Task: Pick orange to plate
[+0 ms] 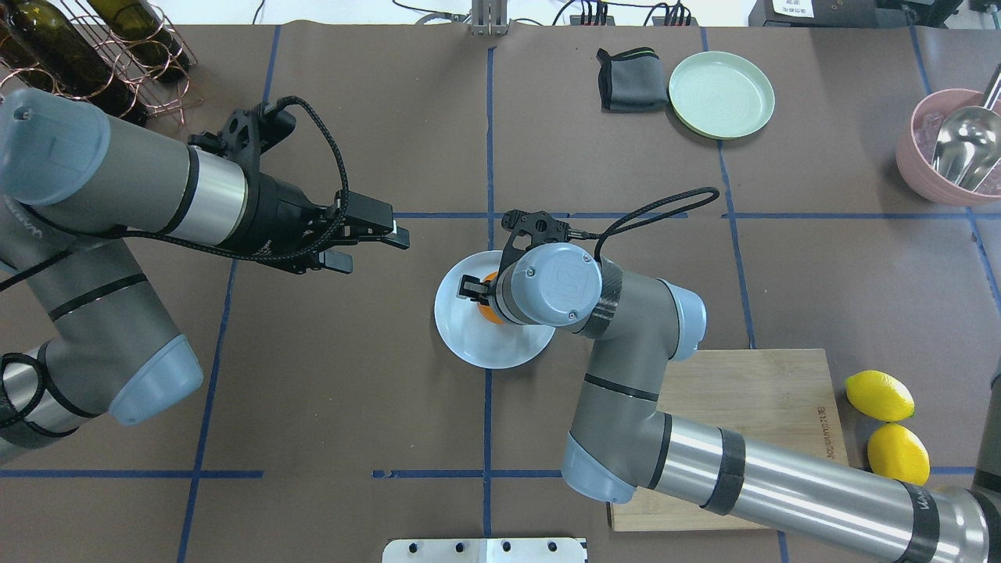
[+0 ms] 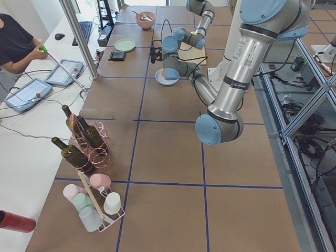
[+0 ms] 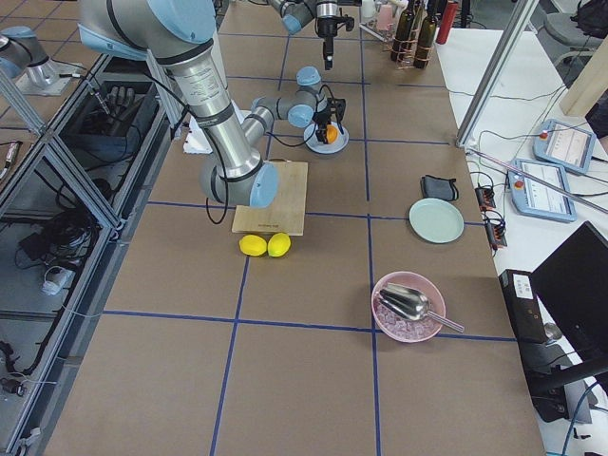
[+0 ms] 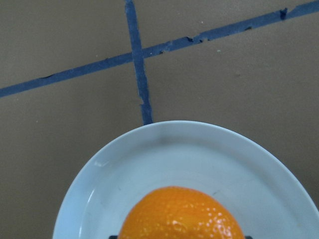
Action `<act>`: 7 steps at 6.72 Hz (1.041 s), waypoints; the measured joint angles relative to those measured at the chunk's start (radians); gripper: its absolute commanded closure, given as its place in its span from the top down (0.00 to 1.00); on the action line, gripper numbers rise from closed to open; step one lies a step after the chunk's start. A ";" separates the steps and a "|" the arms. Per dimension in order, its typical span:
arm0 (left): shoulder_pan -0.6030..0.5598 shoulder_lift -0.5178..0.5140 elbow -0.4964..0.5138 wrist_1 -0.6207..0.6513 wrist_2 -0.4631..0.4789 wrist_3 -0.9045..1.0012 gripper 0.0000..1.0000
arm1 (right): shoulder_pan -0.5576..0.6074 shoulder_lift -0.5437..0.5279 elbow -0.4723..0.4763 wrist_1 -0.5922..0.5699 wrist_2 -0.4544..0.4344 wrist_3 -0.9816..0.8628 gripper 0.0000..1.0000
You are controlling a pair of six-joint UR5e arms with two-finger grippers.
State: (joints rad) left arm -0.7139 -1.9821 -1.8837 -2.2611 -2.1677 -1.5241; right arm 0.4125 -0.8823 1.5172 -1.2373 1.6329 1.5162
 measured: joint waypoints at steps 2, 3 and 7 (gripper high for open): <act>-0.001 0.001 0.000 0.000 0.000 -0.001 0.99 | -0.007 0.001 -0.004 -0.001 -0.006 0.000 1.00; -0.002 0.002 0.000 0.001 0.000 -0.001 0.99 | -0.006 0.000 0.006 -0.002 -0.008 -0.002 1.00; -0.015 0.008 0.016 0.010 0.005 0.006 0.99 | 0.244 -0.273 0.351 -0.013 0.342 -0.065 1.00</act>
State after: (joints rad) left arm -0.7292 -1.9739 -1.8677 -2.2511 -2.1631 -1.5181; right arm 0.6565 -1.1552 1.8680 -1.2501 1.9749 1.4507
